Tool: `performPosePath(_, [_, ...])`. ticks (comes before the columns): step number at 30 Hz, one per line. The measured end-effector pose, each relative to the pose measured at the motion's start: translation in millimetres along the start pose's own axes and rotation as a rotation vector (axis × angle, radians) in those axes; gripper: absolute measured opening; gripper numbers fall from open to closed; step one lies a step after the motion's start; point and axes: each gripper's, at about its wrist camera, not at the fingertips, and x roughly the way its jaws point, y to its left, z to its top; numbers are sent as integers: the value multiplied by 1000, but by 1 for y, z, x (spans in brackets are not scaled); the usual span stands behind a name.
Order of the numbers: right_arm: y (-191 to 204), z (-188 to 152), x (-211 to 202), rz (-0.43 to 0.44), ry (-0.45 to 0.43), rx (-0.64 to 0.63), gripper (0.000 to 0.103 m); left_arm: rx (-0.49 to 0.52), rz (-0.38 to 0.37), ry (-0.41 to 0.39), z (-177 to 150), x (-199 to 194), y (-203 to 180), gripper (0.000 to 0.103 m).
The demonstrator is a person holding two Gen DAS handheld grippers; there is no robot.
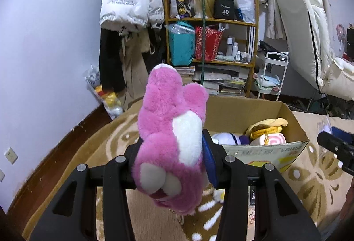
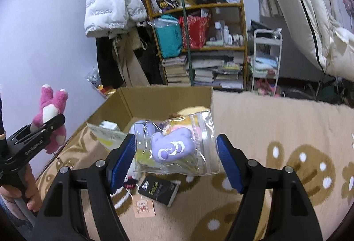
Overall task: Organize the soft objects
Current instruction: 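Lift the pink bunny with the left tool while the right tool carries the bagged toy over the box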
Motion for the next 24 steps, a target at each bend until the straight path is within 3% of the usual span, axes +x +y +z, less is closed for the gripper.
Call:
performPosePath(11, [16, 26, 9, -35, -80, -61, 78, -6, -38, -57, 24, 8, -18, 44])
performPosePath(14, [16, 35, 12, -25, -98, -43, 78, 22, -44, -42, 34, 11, -24, 44])
performPosePath(24, [17, 72, 16, -7, -149, -54, 78, 98, -46, -97, 69, 13, -41, 44])
